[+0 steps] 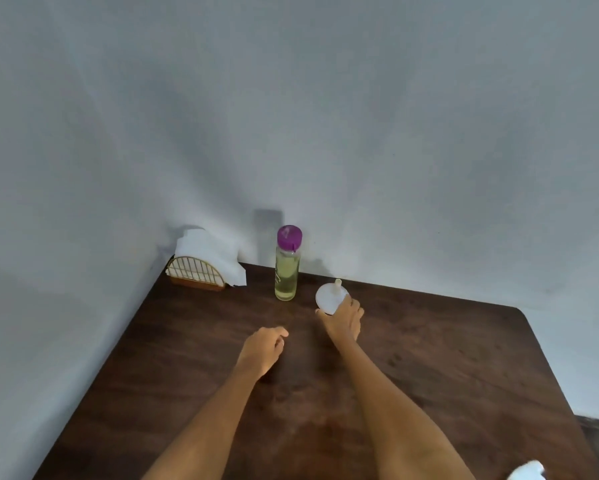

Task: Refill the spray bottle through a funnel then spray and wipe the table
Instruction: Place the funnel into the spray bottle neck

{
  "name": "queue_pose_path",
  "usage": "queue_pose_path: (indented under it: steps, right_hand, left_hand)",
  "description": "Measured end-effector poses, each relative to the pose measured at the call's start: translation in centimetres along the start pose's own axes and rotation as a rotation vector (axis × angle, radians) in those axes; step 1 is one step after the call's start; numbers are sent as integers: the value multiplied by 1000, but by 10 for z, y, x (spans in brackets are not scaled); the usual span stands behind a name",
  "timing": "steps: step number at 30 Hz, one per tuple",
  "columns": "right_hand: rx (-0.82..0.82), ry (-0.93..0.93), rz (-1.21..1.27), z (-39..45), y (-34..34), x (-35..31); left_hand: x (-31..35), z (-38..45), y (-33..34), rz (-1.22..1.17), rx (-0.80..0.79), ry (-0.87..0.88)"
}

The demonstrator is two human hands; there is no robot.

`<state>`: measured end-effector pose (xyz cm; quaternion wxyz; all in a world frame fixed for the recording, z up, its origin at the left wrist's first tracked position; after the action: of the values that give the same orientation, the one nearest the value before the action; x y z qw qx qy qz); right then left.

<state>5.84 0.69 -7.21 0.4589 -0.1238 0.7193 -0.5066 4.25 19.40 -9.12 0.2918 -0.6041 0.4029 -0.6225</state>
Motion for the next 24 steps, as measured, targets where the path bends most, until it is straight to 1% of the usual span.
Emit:
queue_pose_path:
  steps: [5, 9, 11, 12, 13, 14, 15, 16, 17, 19, 20, 21, 24]
  right_hand:
    - [-9, -49, -86, 30, 23, -5]
    - [36, -85, -128, 30, 18, -3]
    - [46, -24, -70, 21, 9, 0]
    - [34, 43, 1, 16, 4, 3]
    - [8, 141, 130, 9, 0, 6]
    - [-45, 270, 313, 1, 1, 8]
    - [-111, 402, 510, -10, 0, 9]
    - [-199, 509, 657, -22, -2, 8]
    - [-295, 564, 734, -34, -6, 5]
    - [-459, 594, 765, -51, -17, 2]
    - [-514, 594, 775, -59, -26, 2]
    - [-546, 600, 790, -66, -36, 4]
    - [-578, 593, 835, -86, -66, 13]
  left_hand:
    - [0, 31, 7, -2, 10, 65]
    - [3, 33, 11, -25, 10, 62]
    - [5, 29, 12, -53, 3, 41]
    - [7, 25, 11, -84, -6, 17]
    - [11, 21, 9, -134, -9, -22]
    - [14, 18, 8, -198, -8, -77]
    - [19, 13, 7, -273, 2, -136]
    - [25, 8, 4, -347, 16, -200]
    - [30, 3, 1, -412, 36, -253]
    - [39, -4, -4, -516, 75, -329]
    - [45, -10, -9, -562, 85, -357]
    - [52, -18, -14, -611, 92, -380]
    - [77, -49, -29, -764, 87, -446]
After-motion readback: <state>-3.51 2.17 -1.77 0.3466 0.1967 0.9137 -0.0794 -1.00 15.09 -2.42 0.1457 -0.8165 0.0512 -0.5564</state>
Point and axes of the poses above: each hand's wrist, its own z-axis towards the middle knuckle, its own y-axis out of the palm, x = y × z, the point moved 6 cm from there along z, towards the middle knuckle, and after that the axes turned 13 degrees about x, right-handed, at the moved point
